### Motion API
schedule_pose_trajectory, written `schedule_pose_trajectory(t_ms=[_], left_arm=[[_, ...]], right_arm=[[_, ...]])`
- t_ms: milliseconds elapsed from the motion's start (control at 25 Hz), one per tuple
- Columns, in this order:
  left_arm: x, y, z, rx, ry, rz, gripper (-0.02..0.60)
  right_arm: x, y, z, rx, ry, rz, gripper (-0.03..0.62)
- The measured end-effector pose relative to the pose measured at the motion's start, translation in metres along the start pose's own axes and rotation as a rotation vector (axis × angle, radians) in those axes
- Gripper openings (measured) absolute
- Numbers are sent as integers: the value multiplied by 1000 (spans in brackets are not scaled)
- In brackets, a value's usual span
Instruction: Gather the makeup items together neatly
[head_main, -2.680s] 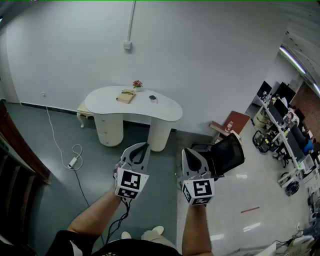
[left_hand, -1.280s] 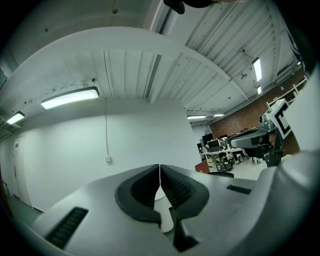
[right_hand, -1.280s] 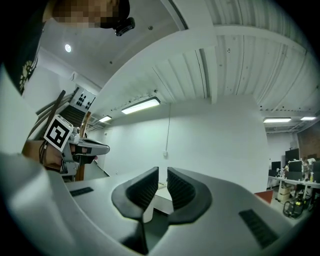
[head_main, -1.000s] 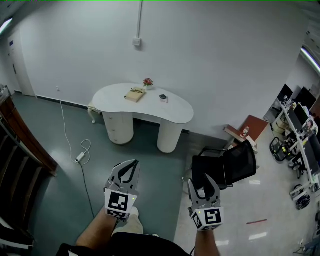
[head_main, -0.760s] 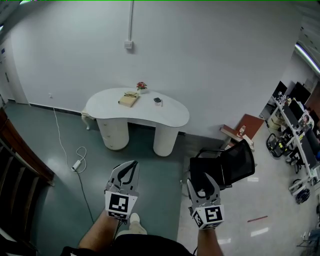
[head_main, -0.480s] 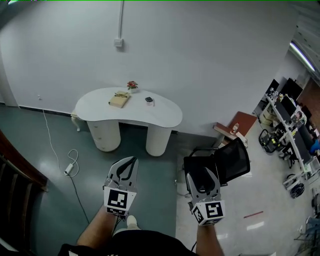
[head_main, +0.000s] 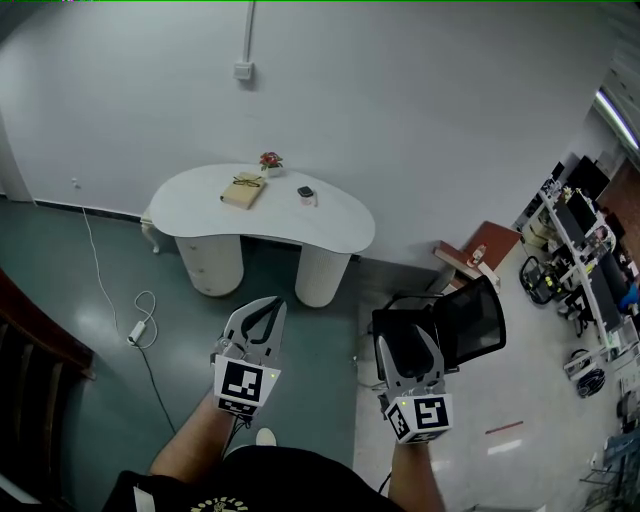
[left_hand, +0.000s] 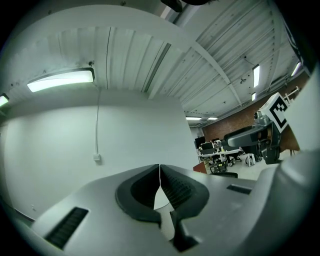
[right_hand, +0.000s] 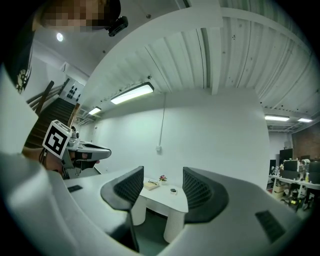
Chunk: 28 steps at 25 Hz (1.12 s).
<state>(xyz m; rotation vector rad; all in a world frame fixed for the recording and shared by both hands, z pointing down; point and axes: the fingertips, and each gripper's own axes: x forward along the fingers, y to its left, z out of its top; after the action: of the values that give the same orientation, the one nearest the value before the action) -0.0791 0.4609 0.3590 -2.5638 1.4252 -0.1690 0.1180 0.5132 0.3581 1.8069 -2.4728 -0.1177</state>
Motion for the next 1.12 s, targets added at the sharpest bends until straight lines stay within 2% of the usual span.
schedule_pose_trajectory(t_ms=[400, 720, 1120], left_arm=[[17, 53, -19, -13, -2, -5, 25], [30, 81, -24, -31, -16, 3, 25], [71, 88, -35, -32, 4, 9, 25]], right_arm=[[53, 20, 0, -26, 10, -3, 236], [67, 1, -8, -20, 56, -76, 236], [102, -26, -26, -3, 68, -66, 236]])
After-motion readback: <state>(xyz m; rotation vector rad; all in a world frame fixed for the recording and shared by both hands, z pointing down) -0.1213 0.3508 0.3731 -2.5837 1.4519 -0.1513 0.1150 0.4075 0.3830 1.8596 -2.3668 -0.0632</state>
